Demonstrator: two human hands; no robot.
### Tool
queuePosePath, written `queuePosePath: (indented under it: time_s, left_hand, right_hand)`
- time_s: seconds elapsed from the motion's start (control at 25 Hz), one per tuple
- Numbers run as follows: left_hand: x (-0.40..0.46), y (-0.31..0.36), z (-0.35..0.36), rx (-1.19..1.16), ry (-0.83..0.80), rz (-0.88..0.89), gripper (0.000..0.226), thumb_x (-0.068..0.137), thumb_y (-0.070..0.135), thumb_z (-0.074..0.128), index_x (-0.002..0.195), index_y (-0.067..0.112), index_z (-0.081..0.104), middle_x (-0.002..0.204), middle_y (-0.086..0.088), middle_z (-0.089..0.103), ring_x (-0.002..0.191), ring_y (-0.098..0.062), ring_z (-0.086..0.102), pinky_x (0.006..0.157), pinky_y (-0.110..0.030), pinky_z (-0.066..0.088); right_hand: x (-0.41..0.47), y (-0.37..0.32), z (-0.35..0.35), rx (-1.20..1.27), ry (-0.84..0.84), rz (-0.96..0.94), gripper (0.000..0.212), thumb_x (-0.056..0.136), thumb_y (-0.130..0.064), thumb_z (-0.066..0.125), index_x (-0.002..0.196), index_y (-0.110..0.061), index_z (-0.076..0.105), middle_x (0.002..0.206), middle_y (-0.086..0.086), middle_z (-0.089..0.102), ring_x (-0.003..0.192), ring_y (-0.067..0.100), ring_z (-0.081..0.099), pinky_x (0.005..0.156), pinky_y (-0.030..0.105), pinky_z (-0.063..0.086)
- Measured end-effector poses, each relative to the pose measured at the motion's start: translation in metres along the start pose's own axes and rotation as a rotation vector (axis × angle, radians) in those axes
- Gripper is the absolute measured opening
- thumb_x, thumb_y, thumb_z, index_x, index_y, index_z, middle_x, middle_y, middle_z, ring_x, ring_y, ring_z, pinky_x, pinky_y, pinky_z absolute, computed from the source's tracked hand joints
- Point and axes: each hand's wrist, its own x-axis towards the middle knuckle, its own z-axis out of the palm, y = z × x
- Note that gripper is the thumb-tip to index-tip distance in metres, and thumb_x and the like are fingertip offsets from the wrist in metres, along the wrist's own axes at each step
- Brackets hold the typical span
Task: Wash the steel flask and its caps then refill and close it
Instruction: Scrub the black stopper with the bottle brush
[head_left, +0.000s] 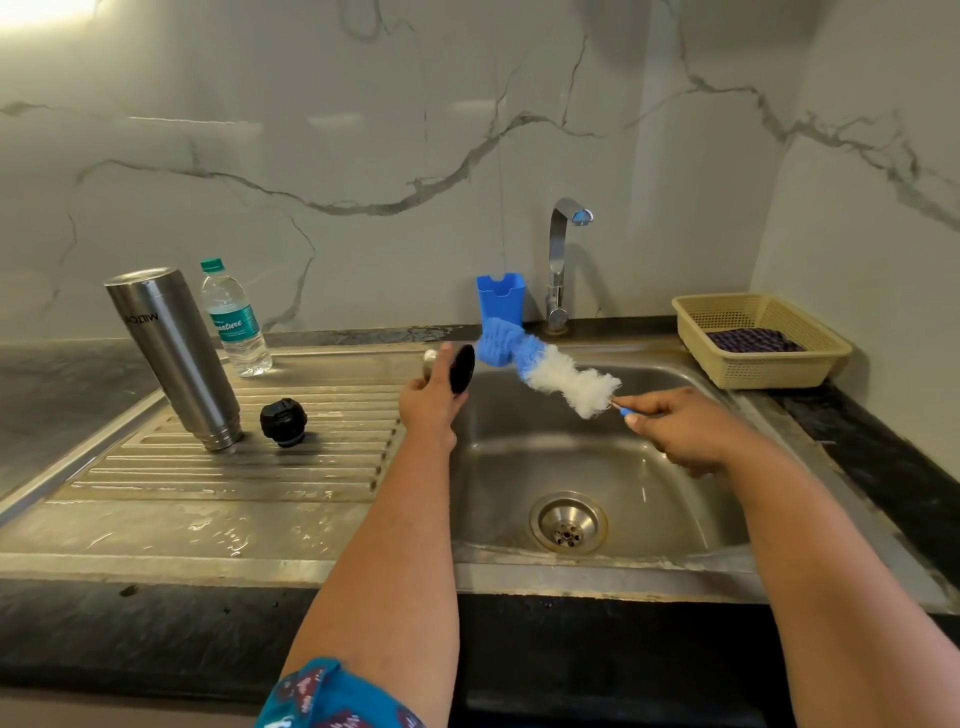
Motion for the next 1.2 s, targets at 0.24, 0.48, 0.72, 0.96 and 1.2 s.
queuePosePath:
  time_s: [0.24, 0.48, 0.72, 0.96, 1.2]
  left_hand:
    - [-0.001, 0.007, -0.007, -0.272, -0.142, -0.173, 0.035, 0.096, 0.043, 0.06, 0.107, 0.01, 0.058, 0.118, -0.013, 0.066, 0.106, -0.021, 0.065, 0.086, -0.031, 0.055]
    - [0.003, 0.007, -0.005, -0.199, -0.1, -0.115, 0.046, 0.084, 0.039, 0.076, 0.112, 0.007, 0.059, 0.105, -0.012, 0.07, 0.097, -0.022, 0.071, 0.074, -0.031, 0.062]
    - [-0.003, 0.016, -0.003, -0.41, -0.393, -0.082, 0.031, 0.095, 0.033, 0.063, 0.115, 0.008, 0.061, 0.113, -0.014, 0.07, 0.106, -0.022, 0.068, 0.096, -0.037, 0.054]
    - [0.003, 0.005, -0.003, -0.227, -0.152, -0.045, 0.031, 0.091, 0.029, 0.069, 0.113, 0.008, 0.06, 0.122, -0.017, 0.066, 0.111, -0.025, 0.066, 0.096, -0.037, 0.055]
    - [0.0, 0.017, -0.01, -0.498, -0.481, -0.101, 0.041, 0.096, 0.032, 0.058, 0.124, 0.001, 0.059, 0.126, -0.019, 0.064, 0.115, -0.027, 0.064, 0.102, -0.042, 0.051]
  right_hand:
    - [0.0, -0.001, 0.012, -0.243, -0.094, -0.116, 0.032, 0.098, -0.024, 0.054, 0.127, -0.036, 0.058, 0.101, -0.002, 0.067, 0.074, -0.002, 0.055, 0.071, 0.019, 0.045]
    - [0.009, -0.001, 0.03, -0.713, 0.336, -0.317, 0.019, 0.099, -0.034, 0.044, 0.112, -0.024, 0.053, 0.083, -0.002, 0.064, 0.071, 0.016, 0.059, 0.064, 0.034, 0.052]
    - [0.001, -0.005, 0.026, 0.553, -0.393, 0.222, 0.034, 0.103, -0.019, 0.038, 0.104, 0.002, 0.065, 0.056, 0.004, 0.045, 0.041, 0.007, 0.026, 0.036, 0.018, 0.022]
    - [0.017, 0.0, 0.041, -0.515, 0.182, -0.137, 0.026, 0.094, -0.038, 0.058, 0.084, -0.014, 0.063, 0.081, 0.002, 0.06, 0.072, 0.015, 0.055, 0.062, 0.028, 0.042]
    - [0.004, -0.004, 0.036, 0.544, -0.354, 0.283, 0.04, 0.101, -0.034, 0.045, 0.085, -0.003, 0.064, 0.055, -0.004, 0.035, 0.043, 0.006, 0.026, 0.042, 0.019, 0.021]
